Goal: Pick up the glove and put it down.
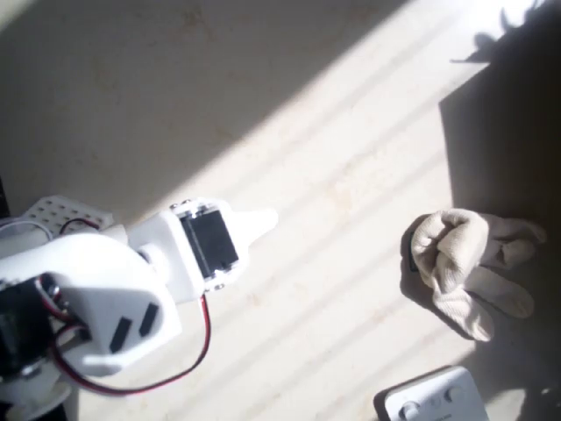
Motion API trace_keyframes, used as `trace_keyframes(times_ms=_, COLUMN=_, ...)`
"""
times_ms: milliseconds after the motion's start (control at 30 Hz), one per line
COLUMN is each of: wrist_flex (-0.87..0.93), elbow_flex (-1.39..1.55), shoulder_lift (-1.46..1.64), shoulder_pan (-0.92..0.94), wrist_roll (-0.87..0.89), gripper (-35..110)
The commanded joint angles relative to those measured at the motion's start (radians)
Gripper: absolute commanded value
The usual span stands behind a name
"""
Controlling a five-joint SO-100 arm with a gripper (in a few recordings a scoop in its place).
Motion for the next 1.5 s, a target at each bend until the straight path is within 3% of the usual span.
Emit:
trace_keyframes(times_ms=0, wrist_flex=-0.014, elbow_flex=0.069, shoulder_lift=0.127, shoulder_pan=-0.005, wrist_roll=0.005, gripper=0)
trace_keyframes(times_ms=433, wrist_flex=0.008, elbow_flex=0.169, shoulder_lift=0.262, shoulder_pan=-0.003, wrist_roll=0.005, gripper=0)
trace_keyframes(times_ms=733, wrist_flex=0.176, elbow_flex=0.169, shoulder_lift=0.319, shoulder_pan=-0.003, wrist_roll=0.005, gripper=0)
trace_keyframes(times_ms=1467, wrist_flex=0.178, elbow_flex=0.215, shoulder_lift=0.365, shoulder_pan=-0.003, wrist_roll=0.005, gripper=0)
